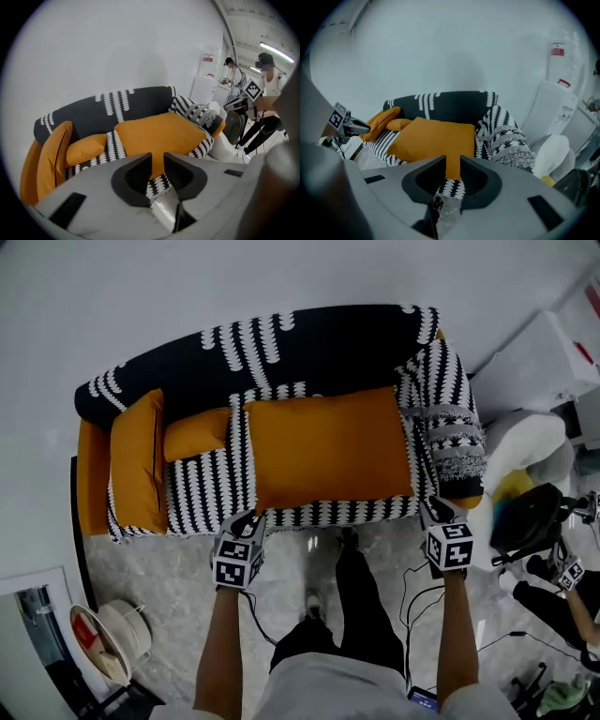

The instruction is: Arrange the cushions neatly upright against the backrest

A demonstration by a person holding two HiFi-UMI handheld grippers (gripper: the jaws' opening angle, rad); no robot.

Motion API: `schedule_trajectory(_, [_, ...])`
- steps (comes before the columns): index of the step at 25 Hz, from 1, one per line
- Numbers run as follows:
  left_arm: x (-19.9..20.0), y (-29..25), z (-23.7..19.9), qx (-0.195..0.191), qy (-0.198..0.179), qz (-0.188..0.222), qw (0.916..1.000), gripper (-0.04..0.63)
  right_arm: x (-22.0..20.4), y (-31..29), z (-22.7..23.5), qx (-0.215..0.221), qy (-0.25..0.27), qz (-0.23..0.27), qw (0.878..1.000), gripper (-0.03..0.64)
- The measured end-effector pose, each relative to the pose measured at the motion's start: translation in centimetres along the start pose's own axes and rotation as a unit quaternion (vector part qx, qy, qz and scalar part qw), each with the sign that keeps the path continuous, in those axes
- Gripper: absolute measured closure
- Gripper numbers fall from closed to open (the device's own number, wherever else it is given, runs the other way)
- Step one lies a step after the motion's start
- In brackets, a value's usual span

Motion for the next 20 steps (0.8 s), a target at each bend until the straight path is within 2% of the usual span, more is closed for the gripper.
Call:
schedule_trajectory(8, [-5.1,-5.6,-2.0,0.012,0.020,-0.039,0.9990,0.475,-4.7,-7.2,2.3,-0.009,0.011,-0.053,0.999,0.526])
schedule_trajectory(13, [-8.4,-9.1,-2.9,0.018,0.024,-0.069,0.9972,0.461,-7.5,-11.3,3.4,-0.008,-0.009,-0.070,0.997,0.525])
schedule_trajectory(17, [-10.4,-11.9,-3.5,0.038,0.008,-0.100,0.9942,0.406,-9.0,-14.7,5.2,-0.019,-0.008,-0.085,0.996,0.506])
schedule_trajectory(20, [-11.8,-13.1,-3.5,0.041,0.008,-0.116,0.9924,0.402,-10.5,-16.6,6.6,-0.028,-0.009,-0.104,0.994,0.488])
Point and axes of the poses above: the fingertips, and each gripper's own axes: y backward along the fingers, z to its right, x out of its top, the point moved 5 cm from there along y, backward along the fingers, and after that the axes turned 4 degrees about x, right-handed, at the moved point
